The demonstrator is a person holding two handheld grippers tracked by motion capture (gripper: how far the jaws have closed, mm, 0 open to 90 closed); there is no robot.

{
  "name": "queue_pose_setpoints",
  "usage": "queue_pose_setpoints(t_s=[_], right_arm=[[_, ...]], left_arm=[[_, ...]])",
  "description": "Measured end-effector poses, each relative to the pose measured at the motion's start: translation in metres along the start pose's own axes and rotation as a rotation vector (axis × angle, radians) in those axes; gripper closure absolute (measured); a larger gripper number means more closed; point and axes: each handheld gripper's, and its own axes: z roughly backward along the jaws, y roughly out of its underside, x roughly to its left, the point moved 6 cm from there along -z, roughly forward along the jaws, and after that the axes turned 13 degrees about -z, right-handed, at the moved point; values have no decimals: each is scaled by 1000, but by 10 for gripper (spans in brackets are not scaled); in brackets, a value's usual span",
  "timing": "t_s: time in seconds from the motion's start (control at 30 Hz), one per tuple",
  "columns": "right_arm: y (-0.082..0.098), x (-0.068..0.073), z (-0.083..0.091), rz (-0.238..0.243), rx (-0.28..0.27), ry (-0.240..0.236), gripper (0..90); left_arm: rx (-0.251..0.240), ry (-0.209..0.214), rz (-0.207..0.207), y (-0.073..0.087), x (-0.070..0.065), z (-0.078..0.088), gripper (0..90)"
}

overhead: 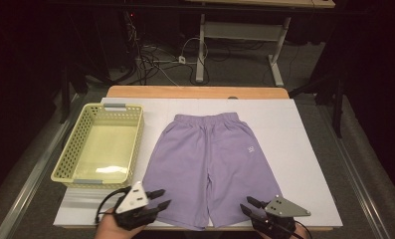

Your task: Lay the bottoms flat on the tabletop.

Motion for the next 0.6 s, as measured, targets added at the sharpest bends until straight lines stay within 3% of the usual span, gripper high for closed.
queue_pose_setpoints(t_s=[0.1, 0.17, 0.27, 0.43, 0.6], right_arm=[[1, -11, 5, -20, -5, 27, 642], [1, -21, 8, -39, -11, 52, 637], [1, -36, 14, -67, -16, 101, 625], [-2, -65, 27, -133, 4, 166, 617], [9, -90, 42, -162, 31, 248, 600]], left_arm=[[37, -60, 40, 33, 6, 9, 609], [42, -77, 80, 46, 11, 11, 609], [39, -102, 89, 48, 20, 13, 613], [102, -73, 156, 61, 27, 1, 623], [106, -65, 183, 65, 29, 3, 714]])
